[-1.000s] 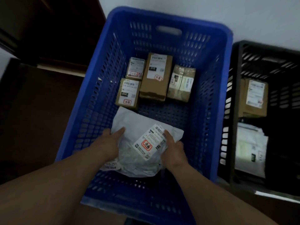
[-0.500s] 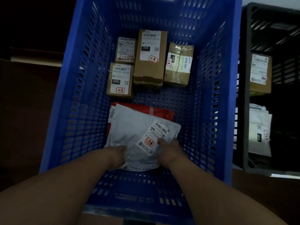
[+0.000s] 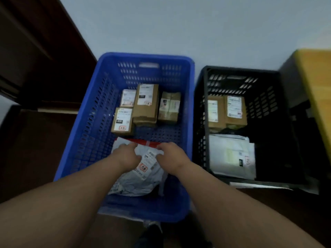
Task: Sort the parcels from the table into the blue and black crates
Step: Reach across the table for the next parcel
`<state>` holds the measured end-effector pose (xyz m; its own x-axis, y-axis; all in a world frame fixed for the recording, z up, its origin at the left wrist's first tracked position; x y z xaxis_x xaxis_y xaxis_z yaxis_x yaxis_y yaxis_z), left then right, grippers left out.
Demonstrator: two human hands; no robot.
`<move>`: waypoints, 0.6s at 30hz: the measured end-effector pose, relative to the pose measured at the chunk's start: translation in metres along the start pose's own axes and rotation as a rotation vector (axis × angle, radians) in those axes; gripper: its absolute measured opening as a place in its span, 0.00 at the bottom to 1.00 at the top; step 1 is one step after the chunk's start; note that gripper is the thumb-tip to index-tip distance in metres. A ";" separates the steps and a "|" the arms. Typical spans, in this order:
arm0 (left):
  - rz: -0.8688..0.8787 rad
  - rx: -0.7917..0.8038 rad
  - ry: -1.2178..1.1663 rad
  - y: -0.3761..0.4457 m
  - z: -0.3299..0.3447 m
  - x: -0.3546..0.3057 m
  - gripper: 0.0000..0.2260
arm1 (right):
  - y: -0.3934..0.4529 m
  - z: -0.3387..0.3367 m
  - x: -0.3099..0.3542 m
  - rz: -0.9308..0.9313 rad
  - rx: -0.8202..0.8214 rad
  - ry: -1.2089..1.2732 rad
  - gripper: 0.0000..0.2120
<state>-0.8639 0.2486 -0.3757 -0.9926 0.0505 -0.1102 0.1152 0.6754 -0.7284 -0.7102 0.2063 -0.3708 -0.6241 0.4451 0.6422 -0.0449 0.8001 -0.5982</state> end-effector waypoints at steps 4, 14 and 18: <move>0.074 -0.180 -0.051 -0.058 -0.032 -0.090 0.27 | -0.078 -0.089 -0.014 -0.085 -0.150 -0.012 0.18; 0.386 -0.302 0.002 -0.183 -0.021 -0.364 0.27 | -0.279 -0.274 -0.185 0.087 -0.409 0.058 0.21; 0.550 -0.259 0.113 -0.207 0.003 -0.460 0.26 | -0.343 -0.310 -0.258 0.192 -0.505 0.120 0.21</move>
<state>-0.4310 0.0835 -0.1761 -0.7901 0.5101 -0.3399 0.6122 0.6844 -0.3960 -0.2916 -0.0580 -0.1830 -0.4894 0.6210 0.6123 0.4589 0.7804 -0.4247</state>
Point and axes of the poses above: each hand's wrist, its own y-axis towards the middle knuckle, its own z-axis out of the palm, x = y × z, the point moved 8 cm from there along y, towards the middle knuckle, and after that the axes turned 5 degrees about y, right-handed, at the moved point
